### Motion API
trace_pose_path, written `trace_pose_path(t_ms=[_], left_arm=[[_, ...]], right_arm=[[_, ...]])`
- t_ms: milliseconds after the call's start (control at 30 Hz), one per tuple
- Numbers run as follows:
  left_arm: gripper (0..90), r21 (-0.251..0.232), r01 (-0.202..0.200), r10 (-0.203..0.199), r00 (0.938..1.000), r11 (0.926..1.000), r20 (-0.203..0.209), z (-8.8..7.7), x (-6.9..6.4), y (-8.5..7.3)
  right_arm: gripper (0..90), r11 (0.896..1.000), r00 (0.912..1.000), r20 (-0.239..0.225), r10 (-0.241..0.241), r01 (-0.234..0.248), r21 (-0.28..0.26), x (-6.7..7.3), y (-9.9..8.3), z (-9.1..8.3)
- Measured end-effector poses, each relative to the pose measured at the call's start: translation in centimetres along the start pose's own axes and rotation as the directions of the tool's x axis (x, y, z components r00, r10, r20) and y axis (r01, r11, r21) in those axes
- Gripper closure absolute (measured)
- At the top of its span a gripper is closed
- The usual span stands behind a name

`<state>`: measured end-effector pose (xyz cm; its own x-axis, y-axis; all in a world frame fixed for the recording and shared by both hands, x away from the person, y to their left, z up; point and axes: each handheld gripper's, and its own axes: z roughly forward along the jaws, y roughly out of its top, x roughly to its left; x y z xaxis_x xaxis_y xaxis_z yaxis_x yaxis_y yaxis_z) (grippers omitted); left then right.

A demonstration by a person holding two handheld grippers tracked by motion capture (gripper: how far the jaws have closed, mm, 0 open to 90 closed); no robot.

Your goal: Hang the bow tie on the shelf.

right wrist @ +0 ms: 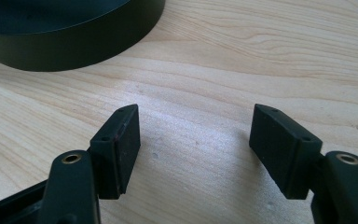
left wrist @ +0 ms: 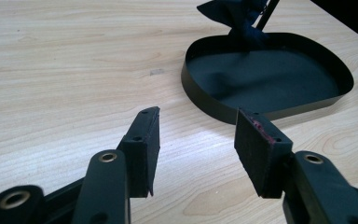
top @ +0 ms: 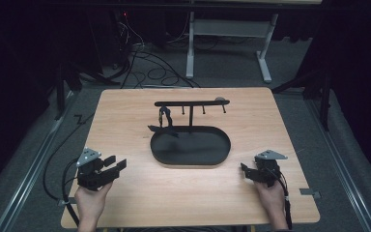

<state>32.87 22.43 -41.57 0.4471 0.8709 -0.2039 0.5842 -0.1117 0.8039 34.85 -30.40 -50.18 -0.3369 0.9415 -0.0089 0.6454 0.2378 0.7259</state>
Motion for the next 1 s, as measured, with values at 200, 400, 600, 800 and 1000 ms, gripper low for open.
trace_pose_path(t_ms=[200, 400, 600, 800, 1000], left_arm=[[50.7, 0.01, 0.011, -0.011, 0.9999, 0.9999, -0.002, 0.2, 0.2, -0.6], [50.6, 0.016, 0.019, -0.019, 0.9998, 0.9997, -0.001, 0.7, 0.2, -1.2], [50.4, 0.025, 0.023, -0.023, 0.9997, 0.9994, -0.008, 1.2, 0.3, -1.5], [49.8, 0.038, 0.021, -0.021, 0.9997, 0.9991, -0.014, 1.8, 0.3, -2.0], [49.5, 0.042, 0.027, -0.027, 0.9994, 0.9987, -0.021, 2.3, 0.3, -2.4]], right_arm=[[35.1, 1.0, 1.0, 0.001, -0.001, 0.001, 0.0, 0.0, 0.0, 0.0], [35.1, 1.0, 1.0, 0.001, -0.001, 0.001, 0.0, 0.0, 0.0, 0.0], [35.1, 1.0, 1.0, 0.0, -0.001, 0.001, 0.0, 0.0, 0.0, 0.0], [35.1, 1.0, 1.0, 0.0, -0.001, 0.001, 0.0, 0.0, 0.0, 0.0], [35.1, 1.0, 1.0, 0.001, -0.001, 0.001, 0.0, 0.0, 0.0, 0.0]])
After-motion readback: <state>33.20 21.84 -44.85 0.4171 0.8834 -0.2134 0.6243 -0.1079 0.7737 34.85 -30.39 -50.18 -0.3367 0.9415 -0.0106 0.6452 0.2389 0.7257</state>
